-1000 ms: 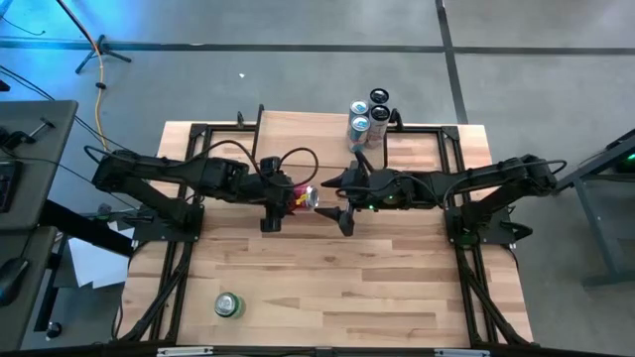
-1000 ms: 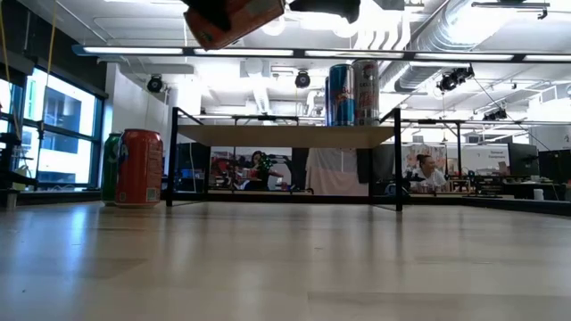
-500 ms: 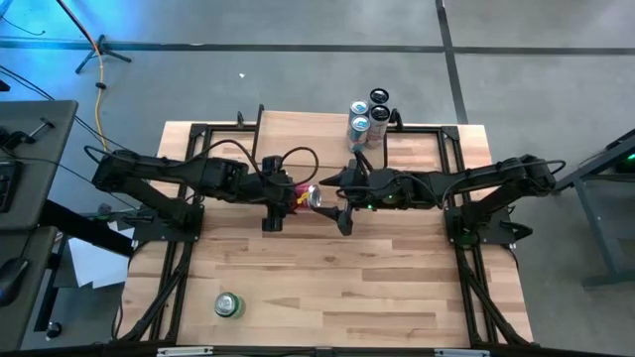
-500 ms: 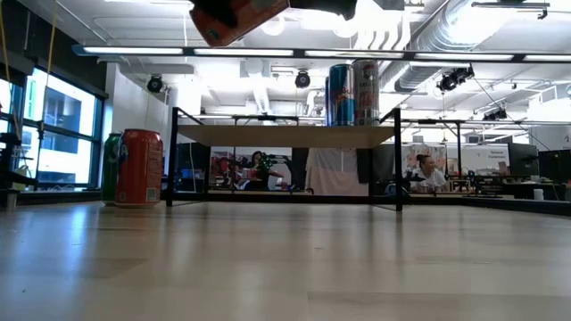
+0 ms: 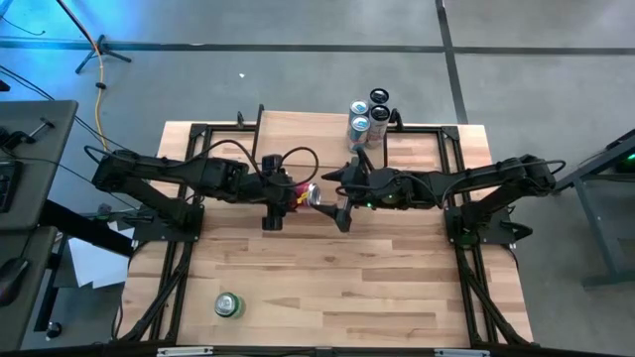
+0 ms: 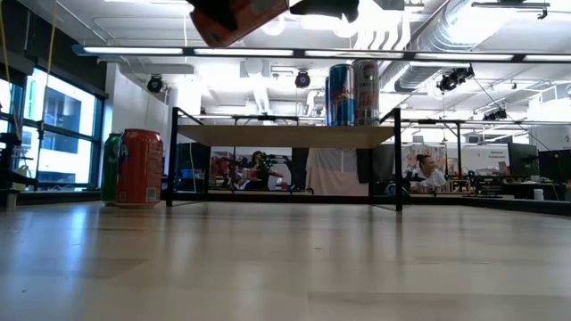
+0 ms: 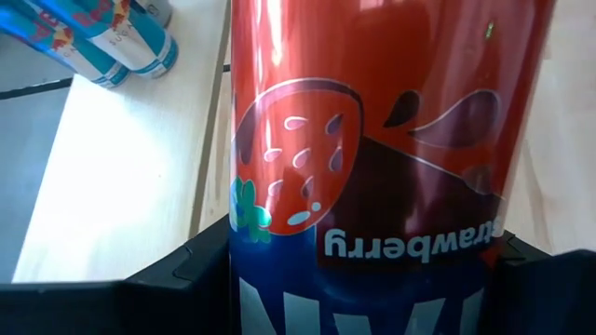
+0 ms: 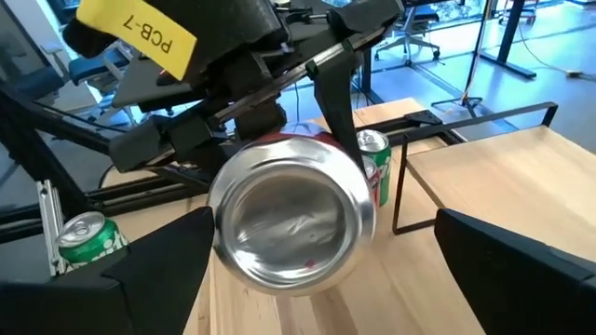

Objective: Place canned beverage on shelf
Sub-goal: Put the bottom red soda can on the shelf

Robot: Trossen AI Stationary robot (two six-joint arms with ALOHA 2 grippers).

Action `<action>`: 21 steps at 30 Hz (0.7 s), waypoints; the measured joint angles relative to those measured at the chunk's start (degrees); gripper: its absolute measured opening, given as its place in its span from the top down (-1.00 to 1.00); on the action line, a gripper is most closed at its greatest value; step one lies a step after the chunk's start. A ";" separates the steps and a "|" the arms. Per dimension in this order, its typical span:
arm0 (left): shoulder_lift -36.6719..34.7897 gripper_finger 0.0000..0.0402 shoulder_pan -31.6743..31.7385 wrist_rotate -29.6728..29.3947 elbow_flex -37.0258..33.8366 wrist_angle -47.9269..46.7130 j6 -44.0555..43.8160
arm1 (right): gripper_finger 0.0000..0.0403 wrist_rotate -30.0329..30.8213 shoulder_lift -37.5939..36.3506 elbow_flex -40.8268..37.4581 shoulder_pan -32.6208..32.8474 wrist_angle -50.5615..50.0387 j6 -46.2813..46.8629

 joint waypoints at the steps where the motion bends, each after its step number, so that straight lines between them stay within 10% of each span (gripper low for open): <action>1: 0.00 -0.16 0.00 -0.38 0.00 0.02 -0.01 | -0.96 -0.02 0.00 0.00 0.00 0.00 0.58; 21: 0.48 -0.19 2.74 1.70 -0.01 4.83 3.02 | -0.96 -2.80 2.14 0.00 -2.29 -0.35 2.60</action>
